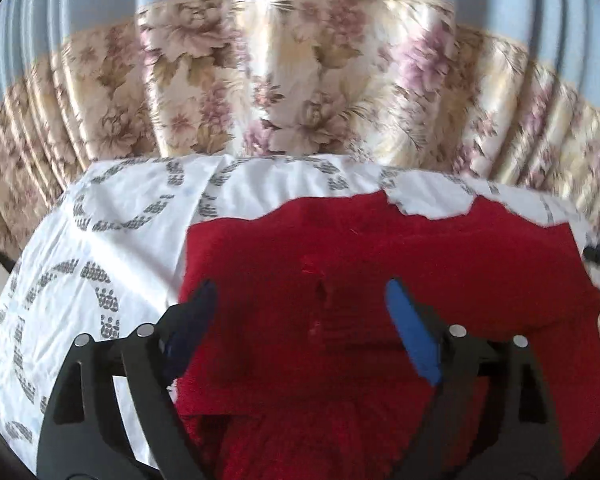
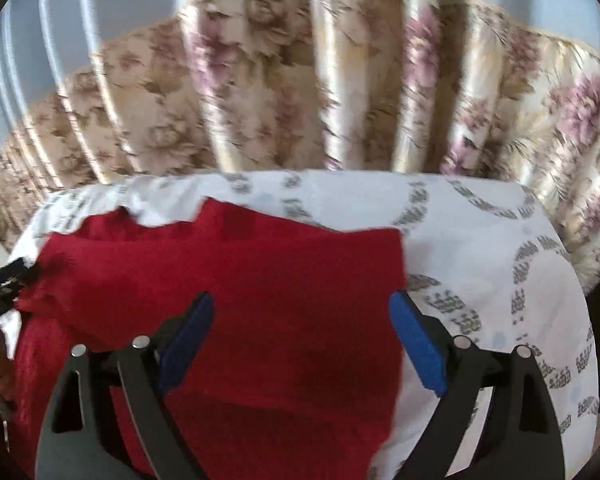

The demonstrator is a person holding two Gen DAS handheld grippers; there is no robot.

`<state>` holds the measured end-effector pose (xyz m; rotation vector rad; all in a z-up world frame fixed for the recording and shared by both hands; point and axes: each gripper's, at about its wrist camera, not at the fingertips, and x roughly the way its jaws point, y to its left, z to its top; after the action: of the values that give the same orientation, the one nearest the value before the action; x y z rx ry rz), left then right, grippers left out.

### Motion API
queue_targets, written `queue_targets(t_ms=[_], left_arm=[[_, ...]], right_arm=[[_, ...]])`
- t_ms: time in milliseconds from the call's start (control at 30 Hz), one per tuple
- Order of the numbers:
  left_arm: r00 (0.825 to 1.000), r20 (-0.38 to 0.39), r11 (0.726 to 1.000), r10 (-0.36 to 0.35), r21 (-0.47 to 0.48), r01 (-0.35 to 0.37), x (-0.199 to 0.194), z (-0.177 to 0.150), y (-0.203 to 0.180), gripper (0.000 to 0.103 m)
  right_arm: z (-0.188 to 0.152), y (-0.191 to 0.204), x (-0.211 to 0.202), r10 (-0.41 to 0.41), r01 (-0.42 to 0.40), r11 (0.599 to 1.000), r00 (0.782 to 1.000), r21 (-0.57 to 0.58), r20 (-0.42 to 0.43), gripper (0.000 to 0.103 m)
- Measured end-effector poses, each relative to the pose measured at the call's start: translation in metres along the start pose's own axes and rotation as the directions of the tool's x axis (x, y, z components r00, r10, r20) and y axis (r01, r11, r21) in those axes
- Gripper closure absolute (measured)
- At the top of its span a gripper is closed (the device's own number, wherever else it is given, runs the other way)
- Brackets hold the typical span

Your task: Fold small clothes

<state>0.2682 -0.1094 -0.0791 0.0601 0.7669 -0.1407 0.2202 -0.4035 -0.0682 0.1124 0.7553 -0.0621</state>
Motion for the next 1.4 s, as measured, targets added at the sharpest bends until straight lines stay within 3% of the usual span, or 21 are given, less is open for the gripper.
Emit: queue_targets(t_ms=[133,267,367,467,500,600,767,867,1133,1200,1267,1400], left_arm=[[0.998,-0.065,0.997,0.016,0.080,-0.010,0.002,-0.016,-0.007,0.017],[0.998,0.035,0.991,0.046,0.125,-0.050,-0.063,-0.041,0.006,0.010],[0.982,0.149,0.982,0.116,0.134,-0.137,-0.133,-0.078,0.027,0.003],[0.971,0.182,0.979,0.156,0.106,-0.177,-0.185,-0.124,0.054,0.003],[0.969,0.169,0.976,0.182,0.087,-0.198,-0.199,-0.140,0.062,0.003],[0.979,0.131,0.986,0.153,0.038,-0.159,-0.228,-0.182,0.082,0.003],[0.990,0.071,0.992,0.123,-0.013,-0.122,-0.254,-0.244,0.089,0.003],[0.996,0.041,0.997,0.079,-0.026,-0.078,-0.257,-0.267,0.080,0.003],[0.997,0.030,0.997,0.070,-0.017,-0.070,-0.260,-0.286,0.061,0.003],[0.998,0.023,0.998,0.061,-0.026,-0.060,-0.261,-0.289,0.060,0.003],[0.998,0.014,0.998,0.055,-0.022,-0.055,-0.260,-0.290,0.057,0.003],[0.999,-0.009,0.999,0.033,-0.022,-0.033,-0.255,-0.293,0.051,0.007]], right_arm=[[-0.003,0.013,-0.026,0.049,-0.048,0.998,0.999,-0.030,0.023,0.013],[-0.029,0.012,-0.070,0.040,-0.036,0.997,0.998,-0.065,0.053,0.013],[-0.079,-0.004,-0.113,0.018,-0.014,0.998,0.997,-0.067,0.068,0.012],[-0.140,-0.022,-0.157,0.009,-0.004,0.998,0.998,-0.065,0.068,0.012],[-0.166,-0.028,-0.175,0.003,0.001,0.999,0.998,-0.053,0.064,0.012],[-0.221,-0.045,-0.211,0.012,-0.012,1.000,0.998,0.010,0.057,0.012],[-0.282,-0.055,-0.237,0.002,-0.005,0.997,0.999,0.073,0.037,0.013],[-0.297,-0.046,-0.236,0.027,-0.031,0.997,0.999,0.076,0.042,0.020],[-0.310,-0.016,-0.217,-0.003,0.003,0.999,1.000,0.036,0.010,0.048],[-0.313,-0.006,-0.213,0.017,-0.017,0.999,1.000,0.034,-0.001,0.074],[-0.316,0.009,-0.214,0.017,-0.017,1.000,1.000,-0.020,0.005,0.085],[-0.317,0.014,-0.216,0.001,-0.001,1.000,1.000,-0.025,0.009,0.086]])
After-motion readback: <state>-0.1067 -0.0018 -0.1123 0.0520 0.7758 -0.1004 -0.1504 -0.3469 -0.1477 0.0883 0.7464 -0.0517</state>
